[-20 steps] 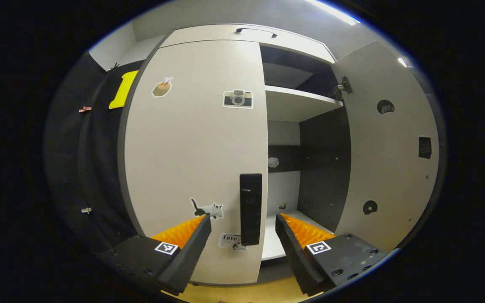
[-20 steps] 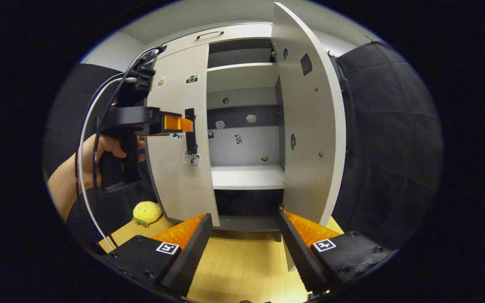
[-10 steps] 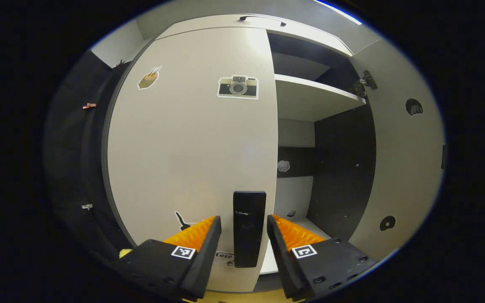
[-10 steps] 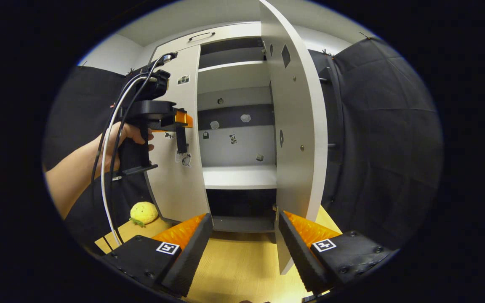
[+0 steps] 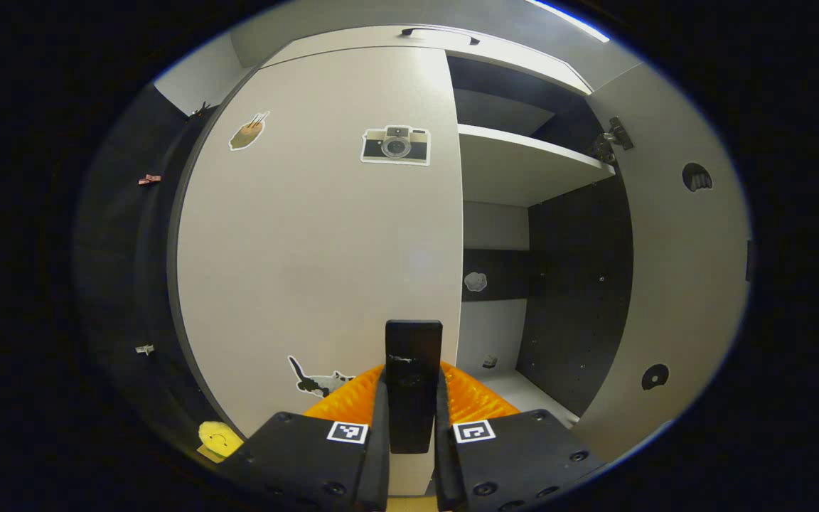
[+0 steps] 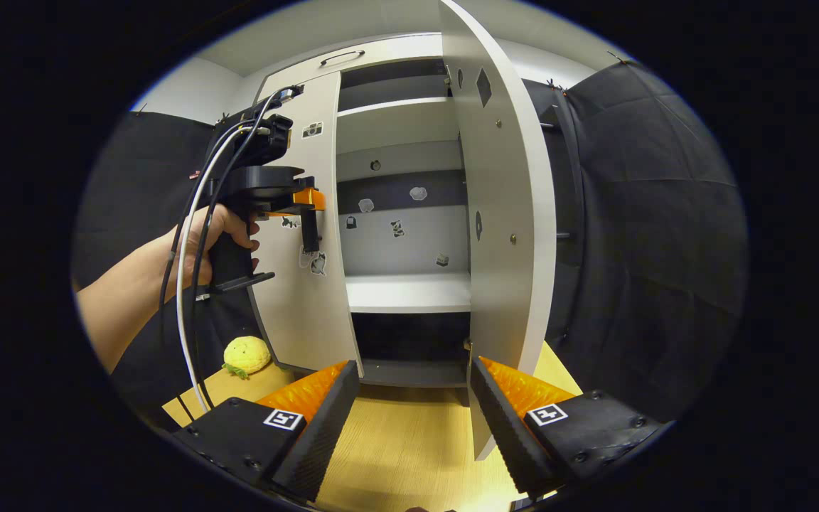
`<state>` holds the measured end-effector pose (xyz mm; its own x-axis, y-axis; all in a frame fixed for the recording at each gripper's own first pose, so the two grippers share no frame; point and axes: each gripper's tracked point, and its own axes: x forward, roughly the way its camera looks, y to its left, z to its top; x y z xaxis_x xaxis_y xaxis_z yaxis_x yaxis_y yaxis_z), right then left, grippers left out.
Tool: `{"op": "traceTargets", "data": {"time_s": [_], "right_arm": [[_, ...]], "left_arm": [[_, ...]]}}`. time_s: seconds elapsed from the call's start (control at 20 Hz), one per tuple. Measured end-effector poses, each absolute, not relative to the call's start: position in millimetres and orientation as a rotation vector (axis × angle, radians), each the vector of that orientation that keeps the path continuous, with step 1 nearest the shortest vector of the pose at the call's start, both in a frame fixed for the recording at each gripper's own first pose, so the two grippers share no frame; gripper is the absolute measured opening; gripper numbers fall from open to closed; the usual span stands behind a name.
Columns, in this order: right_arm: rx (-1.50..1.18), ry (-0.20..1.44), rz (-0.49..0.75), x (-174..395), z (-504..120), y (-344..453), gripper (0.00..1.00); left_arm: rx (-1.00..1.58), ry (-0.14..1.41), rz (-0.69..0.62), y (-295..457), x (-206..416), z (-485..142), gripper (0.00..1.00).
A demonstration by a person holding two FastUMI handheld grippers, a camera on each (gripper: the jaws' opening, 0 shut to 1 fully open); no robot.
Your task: Open the right door of the double-door shoe cabinet with the right hand, and open the left door with the left hand.
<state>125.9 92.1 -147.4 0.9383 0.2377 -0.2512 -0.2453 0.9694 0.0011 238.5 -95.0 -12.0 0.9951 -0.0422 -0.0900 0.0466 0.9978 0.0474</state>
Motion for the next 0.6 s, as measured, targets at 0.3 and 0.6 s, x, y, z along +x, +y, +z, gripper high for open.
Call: {"op": "traceTargets", "data": {"time_s": [0.3, 0.6], "right_arm": [[-0.035, 0.254, 0.229, 123.5, -145.9, 90.7, 0.98], [-0.025, 0.257, 0.199, 116.1, -141.3, 98.4, 0.99]], "left_arm": [[0.016, 0.086, -0.079, -92.9, 224.5, -9.4, 0.16], [-0.018, 0.088, -0.155, -81.4, 176.0, -6.0, 0.17]]}}
